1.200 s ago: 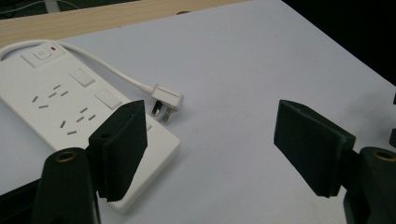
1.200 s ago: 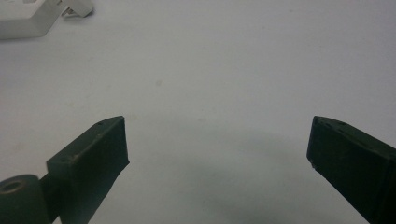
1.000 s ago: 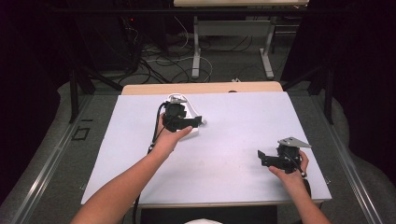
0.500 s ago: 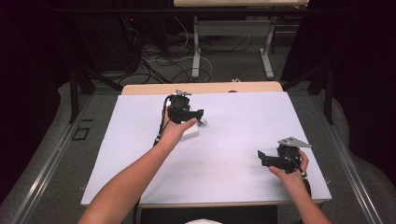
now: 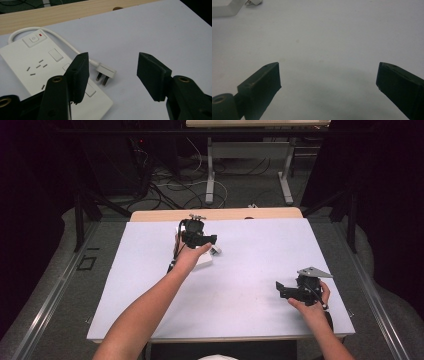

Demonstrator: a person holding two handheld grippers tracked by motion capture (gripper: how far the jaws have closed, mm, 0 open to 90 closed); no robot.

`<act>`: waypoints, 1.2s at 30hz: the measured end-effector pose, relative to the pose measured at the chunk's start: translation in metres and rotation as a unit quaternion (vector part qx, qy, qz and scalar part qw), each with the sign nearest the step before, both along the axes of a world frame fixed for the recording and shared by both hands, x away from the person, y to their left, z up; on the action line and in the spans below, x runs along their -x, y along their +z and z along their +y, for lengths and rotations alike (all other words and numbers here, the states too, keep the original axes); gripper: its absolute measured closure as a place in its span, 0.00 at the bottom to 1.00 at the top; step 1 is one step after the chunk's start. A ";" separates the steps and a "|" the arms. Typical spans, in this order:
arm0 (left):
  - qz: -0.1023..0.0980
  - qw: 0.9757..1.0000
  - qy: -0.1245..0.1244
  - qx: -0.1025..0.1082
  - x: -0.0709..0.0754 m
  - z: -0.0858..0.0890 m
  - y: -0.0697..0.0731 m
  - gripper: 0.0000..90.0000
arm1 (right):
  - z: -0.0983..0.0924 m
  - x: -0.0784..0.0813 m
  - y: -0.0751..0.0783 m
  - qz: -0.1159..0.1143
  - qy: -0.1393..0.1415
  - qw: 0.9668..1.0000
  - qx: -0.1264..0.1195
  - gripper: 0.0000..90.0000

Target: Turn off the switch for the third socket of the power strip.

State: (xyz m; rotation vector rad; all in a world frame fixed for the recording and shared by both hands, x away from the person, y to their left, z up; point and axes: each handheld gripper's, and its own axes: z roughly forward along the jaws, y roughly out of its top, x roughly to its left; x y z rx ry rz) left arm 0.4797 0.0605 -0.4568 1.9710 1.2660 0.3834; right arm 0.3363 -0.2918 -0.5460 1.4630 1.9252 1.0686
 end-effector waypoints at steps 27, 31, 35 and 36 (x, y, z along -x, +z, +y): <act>0.065 0.995 0.073 0.023 -0.024 0.007 -0.020 0.51 | 0.000 -0.001 -0.001 0.004 0.006 1.000 0.001 0.07; 0.082 0.993 0.083 0.034 -0.027 0.008 -0.024 0.53 | 0.001 -0.001 -0.001 0.005 0.007 1.000 0.001 0.07; 0.103 0.990 0.089 0.041 -0.030 0.009 -0.027 0.54 | 0.001 -0.001 -0.002 0.008 0.007 1.000 0.002 0.07; 0.116 0.988 0.094 0.046 -0.031 0.010 -0.029 0.54 | 0.001 -0.001 -0.002 0.008 0.008 1.000 0.002 0.07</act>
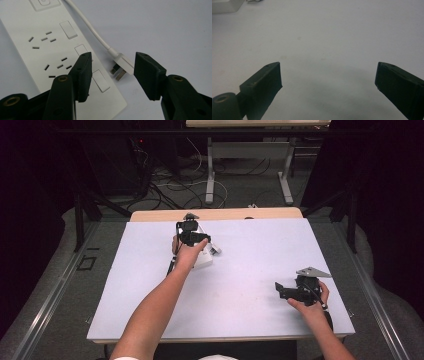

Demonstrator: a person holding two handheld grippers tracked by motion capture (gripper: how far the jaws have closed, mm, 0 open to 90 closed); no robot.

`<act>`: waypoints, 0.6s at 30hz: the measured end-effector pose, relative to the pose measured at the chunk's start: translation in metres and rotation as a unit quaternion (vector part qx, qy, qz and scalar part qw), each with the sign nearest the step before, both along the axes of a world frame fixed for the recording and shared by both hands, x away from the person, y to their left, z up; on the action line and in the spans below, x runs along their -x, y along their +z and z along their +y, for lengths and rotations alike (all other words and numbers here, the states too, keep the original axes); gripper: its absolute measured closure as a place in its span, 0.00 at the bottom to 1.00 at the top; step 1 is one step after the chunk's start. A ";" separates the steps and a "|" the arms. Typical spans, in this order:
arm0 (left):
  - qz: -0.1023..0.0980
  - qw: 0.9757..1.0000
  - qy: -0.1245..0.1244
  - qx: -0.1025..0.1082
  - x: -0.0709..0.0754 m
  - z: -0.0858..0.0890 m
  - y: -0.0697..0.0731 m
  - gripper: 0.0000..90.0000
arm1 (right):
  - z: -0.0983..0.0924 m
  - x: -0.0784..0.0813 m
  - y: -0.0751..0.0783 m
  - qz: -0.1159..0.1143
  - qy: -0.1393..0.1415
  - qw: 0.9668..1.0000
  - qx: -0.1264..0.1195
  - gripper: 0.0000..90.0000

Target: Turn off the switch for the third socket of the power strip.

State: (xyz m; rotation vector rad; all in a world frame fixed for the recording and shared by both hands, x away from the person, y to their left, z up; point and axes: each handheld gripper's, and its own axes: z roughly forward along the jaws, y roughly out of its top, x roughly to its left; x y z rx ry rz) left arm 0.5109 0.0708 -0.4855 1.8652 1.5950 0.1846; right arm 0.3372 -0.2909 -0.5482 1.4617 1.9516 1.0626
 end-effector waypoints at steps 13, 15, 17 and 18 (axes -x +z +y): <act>0.051 0.999 0.017 -0.003 -0.009 0.002 -0.013 0.73 | -0.001 0.000 -0.001 0.001 0.003 1.000 0.000 0.07; 0.065 0.998 0.015 -0.003 -0.010 0.002 -0.015 0.76 | 0.000 -0.001 -0.001 0.002 0.002 1.000 -0.001 0.07; 0.069 0.997 0.015 -0.006 -0.010 0.002 -0.016 0.78 | 0.000 -0.001 -0.001 0.002 0.002 1.000 -0.001 0.07; 0.070 0.997 0.018 -0.004 -0.010 0.001 -0.017 0.79 | -0.001 -0.001 -0.001 0.002 0.002 1.000 -0.001 0.07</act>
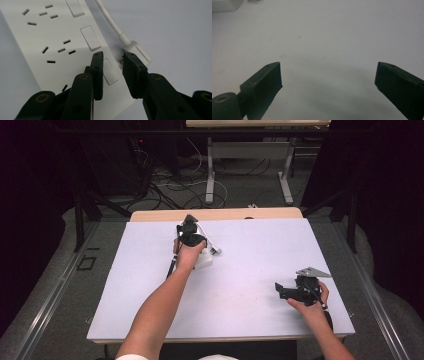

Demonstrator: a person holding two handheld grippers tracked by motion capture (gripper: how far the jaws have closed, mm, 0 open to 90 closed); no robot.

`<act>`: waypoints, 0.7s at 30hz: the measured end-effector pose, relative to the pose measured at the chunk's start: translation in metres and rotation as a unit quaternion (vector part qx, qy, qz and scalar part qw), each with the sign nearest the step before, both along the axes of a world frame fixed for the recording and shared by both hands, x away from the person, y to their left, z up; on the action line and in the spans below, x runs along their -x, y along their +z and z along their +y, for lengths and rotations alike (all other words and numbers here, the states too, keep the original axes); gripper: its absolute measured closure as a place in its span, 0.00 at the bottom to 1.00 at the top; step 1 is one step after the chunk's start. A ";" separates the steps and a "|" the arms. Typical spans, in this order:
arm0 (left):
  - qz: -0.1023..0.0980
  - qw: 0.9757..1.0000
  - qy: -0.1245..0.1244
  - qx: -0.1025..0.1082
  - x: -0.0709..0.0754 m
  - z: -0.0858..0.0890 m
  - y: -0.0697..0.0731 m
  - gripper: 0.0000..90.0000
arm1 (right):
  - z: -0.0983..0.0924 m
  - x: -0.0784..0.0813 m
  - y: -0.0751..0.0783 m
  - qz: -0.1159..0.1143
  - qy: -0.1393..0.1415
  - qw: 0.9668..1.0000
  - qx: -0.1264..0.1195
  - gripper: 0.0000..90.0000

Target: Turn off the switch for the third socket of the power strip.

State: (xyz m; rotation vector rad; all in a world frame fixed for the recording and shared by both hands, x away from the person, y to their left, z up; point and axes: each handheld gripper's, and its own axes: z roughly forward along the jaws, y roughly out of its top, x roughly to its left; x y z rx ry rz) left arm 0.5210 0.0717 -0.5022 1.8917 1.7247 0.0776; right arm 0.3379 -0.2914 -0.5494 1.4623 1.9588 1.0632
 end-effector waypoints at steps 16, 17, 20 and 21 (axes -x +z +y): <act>0.025 0.999 -0.013 -0.022 0.001 -0.006 -0.007 0.94 | 0.001 0.000 0.000 0.003 0.001 1.000 -0.001 0.07; 0.027 0.999 -0.012 -0.021 0.001 -0.007 -0.008 0.94 | 0.001 0.000 0.000 0.003 0.001 1.000 -0.001 0.07; 0.026 0.999 -0.015 -0.025 0.001 -0.007 -0.008 0.97 | 0.001 0.000 0.000 0.002 0.001 1.000 0.000 0.07; 0.026 0.999 -0.016 -0.024 0.001 -0.006 -0.008 0.97 | 0.001 0.000 0.000 0.002 0.001 1.000 0.000 0.07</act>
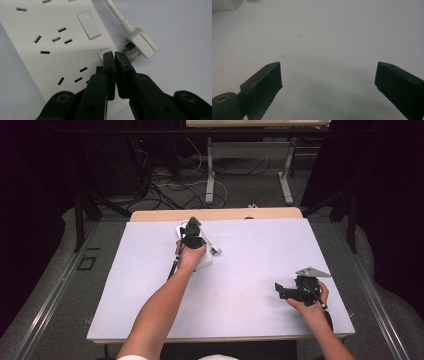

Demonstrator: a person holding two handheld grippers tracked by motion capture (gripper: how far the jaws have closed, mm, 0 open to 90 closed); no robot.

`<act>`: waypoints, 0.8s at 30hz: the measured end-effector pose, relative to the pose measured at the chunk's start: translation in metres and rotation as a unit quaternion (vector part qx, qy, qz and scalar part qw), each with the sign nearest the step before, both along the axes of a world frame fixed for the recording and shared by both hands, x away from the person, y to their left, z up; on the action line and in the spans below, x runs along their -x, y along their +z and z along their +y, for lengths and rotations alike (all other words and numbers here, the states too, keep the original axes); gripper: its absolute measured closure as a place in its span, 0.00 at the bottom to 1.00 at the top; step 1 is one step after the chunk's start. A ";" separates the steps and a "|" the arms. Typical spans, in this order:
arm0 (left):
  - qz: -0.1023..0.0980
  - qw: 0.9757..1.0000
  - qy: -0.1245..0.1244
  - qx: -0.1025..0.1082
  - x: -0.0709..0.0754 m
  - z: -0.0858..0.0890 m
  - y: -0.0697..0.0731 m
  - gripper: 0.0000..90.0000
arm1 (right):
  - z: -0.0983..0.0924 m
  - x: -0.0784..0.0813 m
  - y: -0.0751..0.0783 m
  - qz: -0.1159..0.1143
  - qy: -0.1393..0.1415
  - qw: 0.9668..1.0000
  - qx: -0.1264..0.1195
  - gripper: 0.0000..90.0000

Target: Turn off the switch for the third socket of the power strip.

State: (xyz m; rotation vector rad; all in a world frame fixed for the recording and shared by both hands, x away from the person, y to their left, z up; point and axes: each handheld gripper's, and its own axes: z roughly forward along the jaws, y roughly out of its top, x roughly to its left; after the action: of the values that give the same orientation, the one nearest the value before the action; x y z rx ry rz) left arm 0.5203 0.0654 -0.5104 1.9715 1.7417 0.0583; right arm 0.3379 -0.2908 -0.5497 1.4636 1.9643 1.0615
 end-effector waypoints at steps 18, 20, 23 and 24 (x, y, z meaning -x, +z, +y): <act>-0.008 1.000 -0.007 -0.011 0.002 -0.002 -0.002 1.00 | 0.000 0.000 0.000 -0.002 0.001 1.000 0.003 0.07; -0.009 1.000 -0.008 -0.012 0.003 -0.002 -0.002 1.00 | 0.001 0.000 0.000 -0.001 0.000 1.000 0.002 0.07; -0.011 1.000 -0.007 -0.014 0.003 -0.003 -0.002 1.00 | 0.000 0.000 0.000 -0.002 0.001 1.000 0.003 0.07; -0.012 1.000 -0.007 -0.014 0.003 -0.003 -0.003 1.00 | 0.000 0.000 0.000 -0.001 0.001 1.000 0.003 0.07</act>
State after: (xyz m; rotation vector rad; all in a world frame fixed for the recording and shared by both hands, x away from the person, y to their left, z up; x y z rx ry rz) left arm 0.5173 0.0624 -0.5129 1.9958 1.7204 0.1021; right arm 0.3382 -0.2909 -0.5494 1.4567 1.9653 1.0563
